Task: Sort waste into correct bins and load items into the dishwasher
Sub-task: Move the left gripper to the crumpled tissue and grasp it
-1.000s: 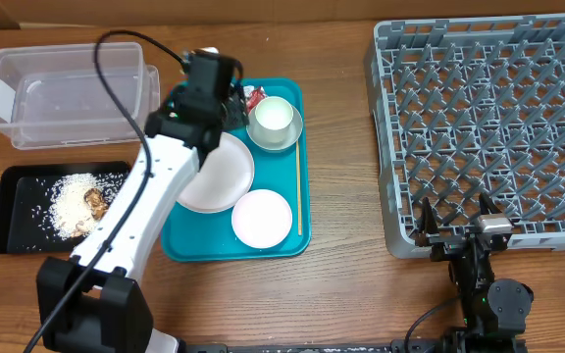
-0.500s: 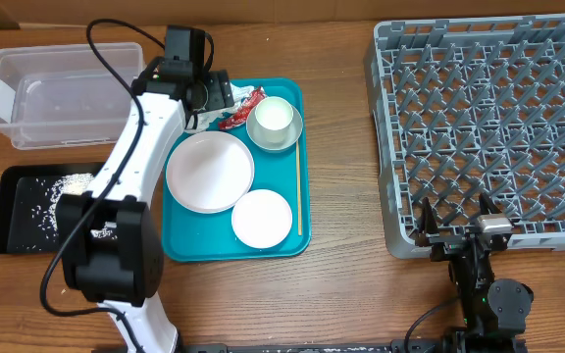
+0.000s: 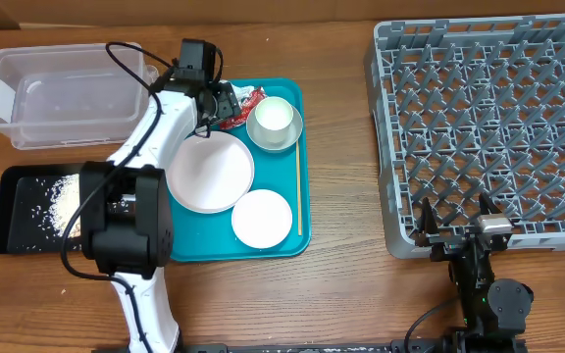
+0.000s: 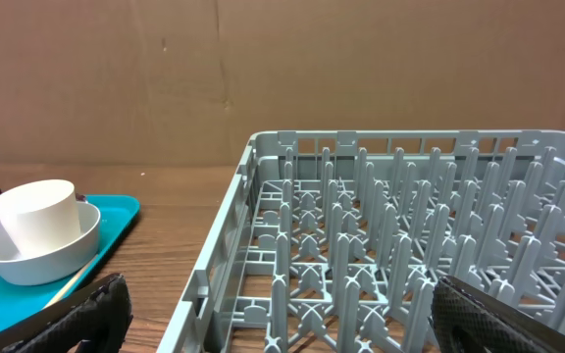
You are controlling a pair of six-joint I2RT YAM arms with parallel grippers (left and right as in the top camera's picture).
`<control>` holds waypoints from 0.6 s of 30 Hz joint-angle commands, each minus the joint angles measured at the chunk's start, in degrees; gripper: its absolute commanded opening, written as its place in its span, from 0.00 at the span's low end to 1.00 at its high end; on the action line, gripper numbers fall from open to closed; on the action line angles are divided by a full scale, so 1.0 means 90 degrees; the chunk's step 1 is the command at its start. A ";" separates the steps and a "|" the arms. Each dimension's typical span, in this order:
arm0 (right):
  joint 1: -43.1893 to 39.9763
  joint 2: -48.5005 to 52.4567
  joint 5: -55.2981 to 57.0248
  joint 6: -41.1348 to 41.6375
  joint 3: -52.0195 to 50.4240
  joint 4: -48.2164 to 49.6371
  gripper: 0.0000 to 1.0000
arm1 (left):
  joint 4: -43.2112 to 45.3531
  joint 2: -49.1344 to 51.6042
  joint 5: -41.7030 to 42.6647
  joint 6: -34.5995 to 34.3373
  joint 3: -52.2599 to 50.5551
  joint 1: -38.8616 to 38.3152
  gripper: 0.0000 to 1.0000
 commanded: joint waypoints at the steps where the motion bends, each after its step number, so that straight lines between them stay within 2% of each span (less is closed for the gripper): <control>1: 0.0029 -0.0049 0.0012 0.0022 -0.0063 0.0034 1.00 | 0.0189 0.0068 0.0068 -0.0257 0.0163 0.0027 0.83; 4: 0.0029 -0.0049 0.0012 0.0022 -0.0063 0.0036 1.00 | 0.0257 0.0068 0.0073 -0.0403 0.0163 0.0029 0.66; 5: 0.0029 -0.0049 0.0012 0.0022 -0.0063 0.0036 1.00 | 0.0262 0.0068 0.0073 -0.0425 0.0163 0.0029 0.64; 10: 0.0029 -0.0049 0.0012 0.0022 -0.0063 0.0034 1.00 | 0.0284 0.0070 0.0070 -0.0488 0.0160 0.0027 0.64; 13: 0.0029 -0.0049 0.0012 0.0022 -0.0063 0.0034 1.00 | 0.0296 0.0070 0.0066 -0.0787 0.0160 0.0027 0.62; 18: 0.0029 -0.0049 0.0012 0.0022 -0.0063 0.0034 1.00 | 0.0338 0.0070 0.0063 -0.1154 0.0160 0.0032 0.38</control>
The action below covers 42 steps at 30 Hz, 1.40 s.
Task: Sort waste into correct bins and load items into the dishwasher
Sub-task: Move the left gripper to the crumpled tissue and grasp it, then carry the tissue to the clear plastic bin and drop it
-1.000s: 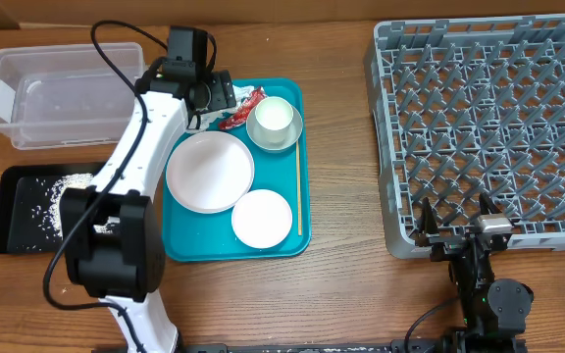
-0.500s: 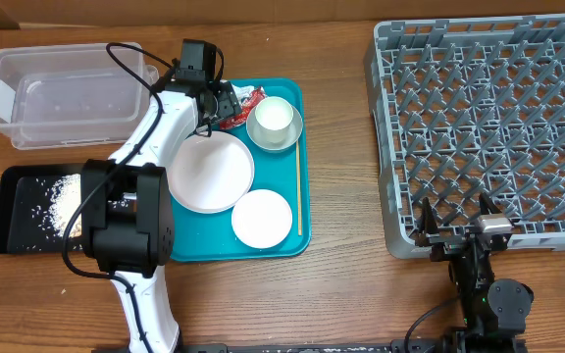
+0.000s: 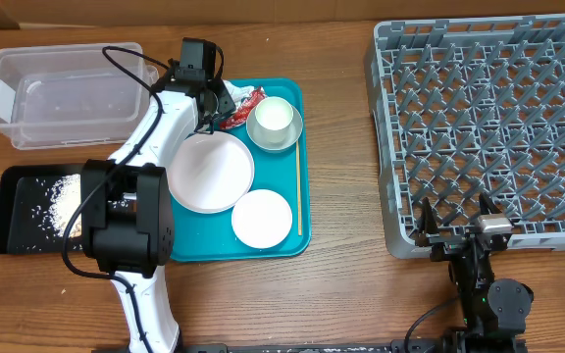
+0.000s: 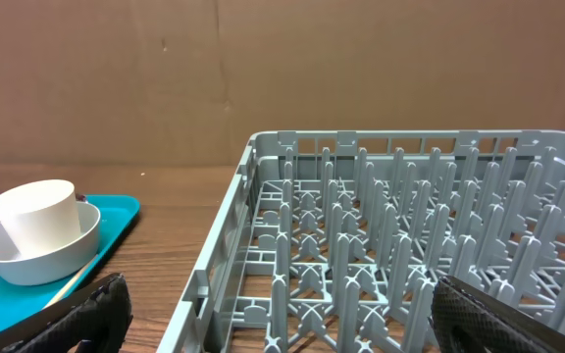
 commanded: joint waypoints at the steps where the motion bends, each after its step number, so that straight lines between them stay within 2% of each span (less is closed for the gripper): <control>1: 0.0029 -0.0049 0.0015 0.0019 -0.0063 0.0029 1.00 | 0.0024 0.0039 0.0002 -0.0340 0.0153 0.0032 0.32; 4: 0.0029 -0.0049 0.0015 0.0019 -0.0063 0.0032 1.00 | 0.0007 0.0036 0.0005 -0.0338 0.0153 0.0032 0.04; 9: 0.0029 -0.0049 0.0015 0.0019 -0.0063 0.0029 1.00 | -0.0036 -0.0151 0.0032 -0.0335 0.0318 0.0032 0.04; 17: 0.0029 -0.0049 0.0015 0.0019 -0.0063 0.0029 1.00 | -0.0036 -0.1392 -0.0192 -0.0335 0.0959 0.0070 0.04; 23: 0.0029 -0.0049 0.0015 0.0019 -0.0063 0.0029 1.00 | -0.0051 -0.1999 -0.0313 -0.0199 0.1010 0.0328 0.04; 29: 0.0029 -0.0049 0.0015 0.0019 -0.0063 0.0032 1.00 | -0.0250 -0.2108 -0.0629 0.0466 0.1010 0.0818 0.04; 34: 0.0029 -0.0049 0.0015 0.0019 -0.0063 0.0032 1.00 | -0.0651 -0.2011 -0.1076 0.0476 0.1008 0.1338 0.04; 41: 0.0029 -0.0049 0.0015 0.0019 -0.0063 0.0032 1.00 | -0.0874 -0.1962 -0.1122 0.0474 0.0996 0.2025 0.04; 42: 0.0029 -0.0049 0.0015 0.0019 -0.0063 0.0029 1.00 | -0.0930 -0.1962 -0.1122 0.0474 0.0984 0.2108 0.07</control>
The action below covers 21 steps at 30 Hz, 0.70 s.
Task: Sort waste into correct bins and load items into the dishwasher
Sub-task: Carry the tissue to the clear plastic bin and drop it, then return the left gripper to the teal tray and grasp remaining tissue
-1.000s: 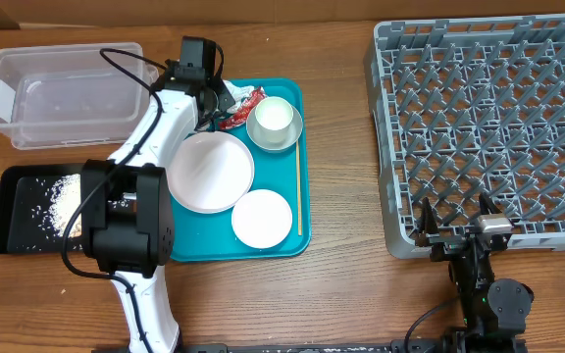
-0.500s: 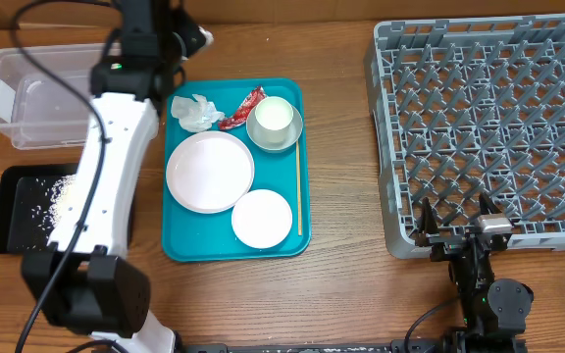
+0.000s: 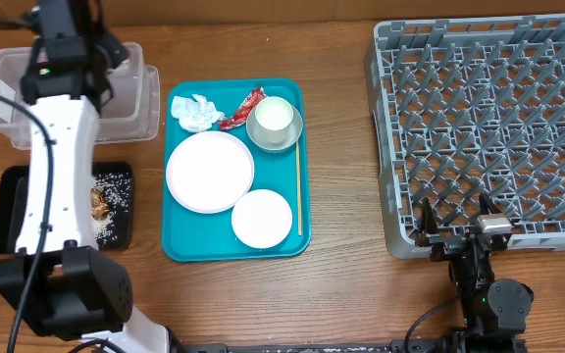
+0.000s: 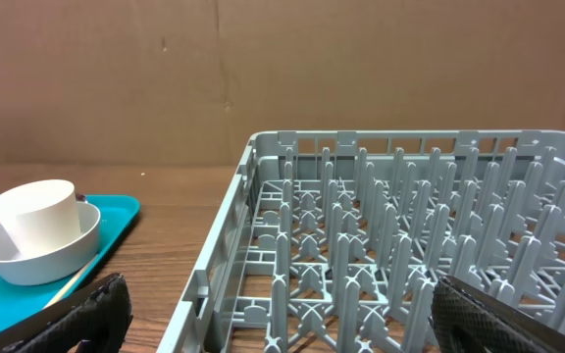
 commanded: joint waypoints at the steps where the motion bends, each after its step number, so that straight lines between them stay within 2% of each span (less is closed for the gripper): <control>1: 0.0029 -0.0049 0.0017 0.0022 -0.0063 0.0029 1.00 | -0.0138 0.0112 -0.0182 0.0131 0.0024 0.0262 0.21; 2: 0.0029 -0.0049 0.0017 0.0022 -0.0063 0.0029 1.00 | -0.0177 0.0112 -0.0182 0.0131 0.0010 0.0304 0.37; 4: 0.0029 -0.0049 0.0017 0.0022 -0.0063 0.0029 1.00 | -0.0231 0.0112 -0.0182 0.0131 -0.0029 0.0359 0.58; 5: 0.0029 -0.0049 0.0017 0.0022 -0.0063 0.0032 1.00 | -0.0255 0.0112 -0.0177 0.0131 -0.0061 0.0376 0.75; 6: 0.0029 -0.0049 0.0017 0.0022 -0.0063 0.0032 1.00 | -0.0279 0.0112 -0.0165 0.0131 -0.0087 0.0376 0.96; 7: 0.0029 -0.0049 0.0017 0.0022 -0.0063 0.0032 1.00 | -0.0323 0.0112 -0.0100 0.0131 -0.0095 0.0376 0.99; 9: 0.0029 -0.0049 0.0017 0.0022 -0.0063 0.0032 1.00 | -0.0374 0.0112 0.0236 0.0131 -0.0095 0.0374 0.98; 12: 0.0029 -0.0049 0.0017 0.0022 -0.0063 0.0029 1.00 | -0.0374 0.0109 0.1392 0.0129 -0.0095 0.0325 0.75; 13: 0.0029 -0.0049 0.0017 0.0022 -0.0063 0.0029 1.00 | -0.0364 0.0109 0.1817 0.0126 -0.0095 0.0289 0.71; 14: 0.0029 -0.0049 0.0017 0.0022 -0.0063 0.0029 1.00 | -0.0313 0.0112 0.2392 0.0100 -0.0095 0.0204 0.71; 15: 0.0029 -0.0049 0.0017 0.0022 -0.0063 0.0032 1.00 | -0.0289 0.0112 0.2569 0.0100 -0.0095 0.0119 0.71; 18: 0.0029 -0.0049 0.0017 0.0022 -0.0063 0.0029 1.00 | -0.0279 0.0112 0.2552 0.0104 -0.0095 -0.0253 0.64; 21: 0.0029 -0.0049 0.0017 0.0022 -0.0063 0.0029 1.00 | -0.0321 0.0146 0.2198 0.0109 -0.0097 -0.0653 0.65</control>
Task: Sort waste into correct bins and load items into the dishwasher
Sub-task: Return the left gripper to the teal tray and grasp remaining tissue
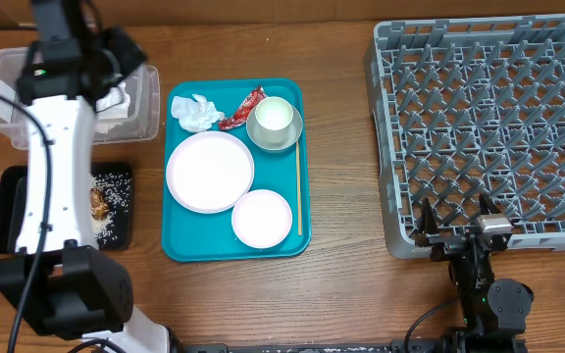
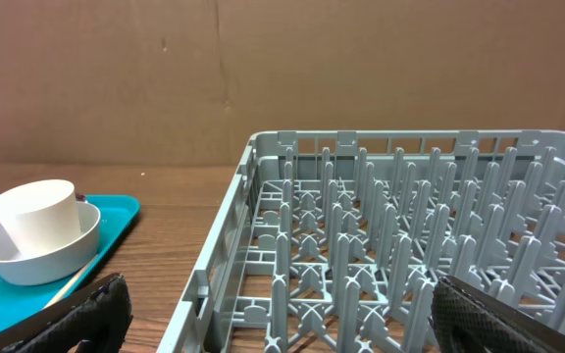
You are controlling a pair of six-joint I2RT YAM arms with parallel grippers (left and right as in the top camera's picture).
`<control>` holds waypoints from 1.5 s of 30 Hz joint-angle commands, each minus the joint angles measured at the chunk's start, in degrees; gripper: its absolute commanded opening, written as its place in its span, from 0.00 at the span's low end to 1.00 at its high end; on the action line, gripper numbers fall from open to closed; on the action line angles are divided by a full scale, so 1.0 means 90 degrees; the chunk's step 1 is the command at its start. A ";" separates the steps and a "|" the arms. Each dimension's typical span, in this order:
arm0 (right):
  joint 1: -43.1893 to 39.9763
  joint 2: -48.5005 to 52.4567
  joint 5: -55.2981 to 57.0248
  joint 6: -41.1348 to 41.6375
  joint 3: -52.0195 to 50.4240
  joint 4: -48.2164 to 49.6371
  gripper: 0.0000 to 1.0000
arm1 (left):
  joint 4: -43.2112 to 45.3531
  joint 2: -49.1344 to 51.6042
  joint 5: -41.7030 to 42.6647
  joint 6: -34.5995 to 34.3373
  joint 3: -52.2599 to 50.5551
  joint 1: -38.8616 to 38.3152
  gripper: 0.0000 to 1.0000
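Observation:
The teal tray [image 1: 179, 250] carries a large white plate [image 1: 210, 172], a small white plate [image 1: 261, 218], a white cup [image 1: 274, 115] standing in a white bowl [image 1: 284, 138], a wooden chopstick [image 1: 297, 196], a crumpled white napkin [image 1: 194, 113] and a red wrapper [image 1: 243, 106]. My left gripper [image 1: 130, 51] is over the clear bin [image 1: 18, 108] and looks open; a white paper wad [image 1: 114, 98] lies in the bin below it. My right gripper [image 2: 282, 319] stands open and empty at the near edge of the grey dish rack [image 1: 488, 127]. The cup [image 2: 37, 216] and bowl [image 2: 27, 257] also show at the right wrist view's left edge.
A black bin [image 1: 13, 211] at the left holds scattered rice and a brown food scrap [image 1: 98, 199]. My left arm crosses over it. Bare wooden table lies between the tray and the rack.
A white paper wad that was up by my left gripper now lies lower in the clear bin. The gripper has shifted slightly right. The right arm has not moved.
My left gripper was down on the tray's far end beside the red wrapper and stayed there a moment later. Then it was over the clear bin with something white at its fingers. Now that white wad lies in the bin.

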 commanded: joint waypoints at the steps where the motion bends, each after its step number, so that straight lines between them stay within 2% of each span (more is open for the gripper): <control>1: 0.0029 -0.0049 0.0017 0.0019 -0.0063 0.0032 1.00 | -0.0029 0.0163 -0.0017 0.0036 -0.0097 -0.0622 0.65; 5: 0.0029 -0.0049 0.0017 0.0019 -0.0063 0.0032 1.00 | -0.0027 0.0415 -0.0823 0.0036 -0.0107 -0.1137 0.66; 9: 0.0029 -0.0049 0.0017 0.0019 -0.0063 0.0032 1.00 | -0.0029 0.0964 -0.1251 0.0058 -0.0107 -0.1413 0.69; 23: 0.0029 -0.0049 0.0017 0.0019 -0.0063 0.0032 1.00 | -0.0002 0.2540 -0.1360 0.0053 -0.0107 -0.1423 0.65; 30: 0.0029 -0.0049 0.0017 0.0019 -0.0063 0.0032 1.00 | -0.0102 0.2858 -0.1477 0.0063 -0.0107 -0.1423 0.71; 35: 0.0029 -0.0049 0.0017 0.0019 -0.0063 0.0032 1.00 | -0.0257 0.3111 -0.1450 0.0061 -0.0107 -0.1426 0.69; 37: 0.0029 -0.0049 0.0017 0.0019 -0.0063 0.0034 1.00 | -0.0253 0.3133 -0.1452 0.0061 -0.0107 -0.1426 0.63; 38: 0.0029 -0.0049 0.0017 0.0019 -0.0063 0.0034 1.00 | -0.0243 0.3133 -0.1455 0.0063 -0.0107 -0.1426 0.56; 39: 0.0029 -0.0049 0.0017 0.0019 -0.0063 0.0034 1.00 | -0.0238 0.3121 -0.1455 0.0061 -0.0104 -0.1426 0.44; 40: 0.0029 -0.0049 0.0017 0.0019 -0.0063 0.0034 1.00 | -0.0240 0.3104 -0.1452 0.0058 -0.0102 -0.1426 0.26; 42: 0.0029 -0.0049 0.0017 0.0019 -0.0063 0.0034 1.00 | -0.0272 0.3062 -0.1445 0.0058 -0.0061 -0.1426 0.04; 45: 0.0029 -0.0049 0.0017 0.0019 -0.0063 0.0032 1.00 | -0.0372 0.2926 -0.1428 0.0000 0.0080 -0.1423 0.04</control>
